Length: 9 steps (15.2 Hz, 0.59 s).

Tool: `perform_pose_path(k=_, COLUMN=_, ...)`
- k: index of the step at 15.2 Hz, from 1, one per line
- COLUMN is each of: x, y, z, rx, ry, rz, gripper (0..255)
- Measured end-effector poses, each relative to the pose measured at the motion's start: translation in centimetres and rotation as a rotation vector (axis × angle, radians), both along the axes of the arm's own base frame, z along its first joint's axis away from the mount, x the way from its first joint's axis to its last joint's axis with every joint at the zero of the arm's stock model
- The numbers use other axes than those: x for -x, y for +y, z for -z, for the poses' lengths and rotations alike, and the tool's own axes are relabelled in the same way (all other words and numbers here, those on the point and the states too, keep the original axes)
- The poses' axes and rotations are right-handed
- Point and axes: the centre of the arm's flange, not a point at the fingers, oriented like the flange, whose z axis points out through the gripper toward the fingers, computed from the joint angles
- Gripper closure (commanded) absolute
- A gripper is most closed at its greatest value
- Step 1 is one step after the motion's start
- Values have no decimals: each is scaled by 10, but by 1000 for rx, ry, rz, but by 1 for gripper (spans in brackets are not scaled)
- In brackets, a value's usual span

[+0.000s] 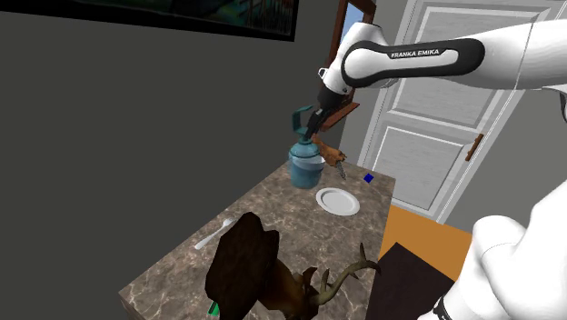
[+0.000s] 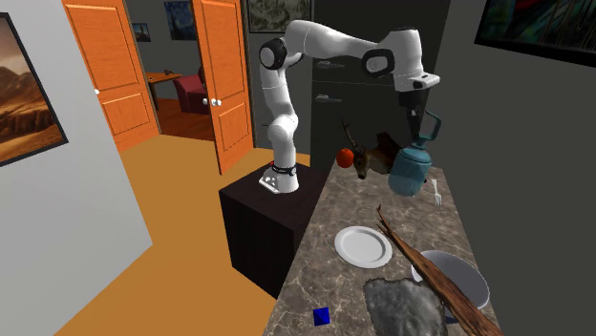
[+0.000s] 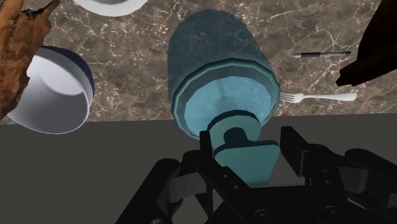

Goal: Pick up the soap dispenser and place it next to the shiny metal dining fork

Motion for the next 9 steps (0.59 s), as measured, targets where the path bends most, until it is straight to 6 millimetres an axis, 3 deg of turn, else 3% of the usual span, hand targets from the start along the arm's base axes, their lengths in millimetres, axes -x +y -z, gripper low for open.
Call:
perform_pose_path(k=7, x=-32, y=74, z=40, rx=1, ry=0, rz=1, gripper=255)
perform_pose_path(k=9, x=-39, y=105, z=50, rx=1, ry=0, rz=0, gripper=255)
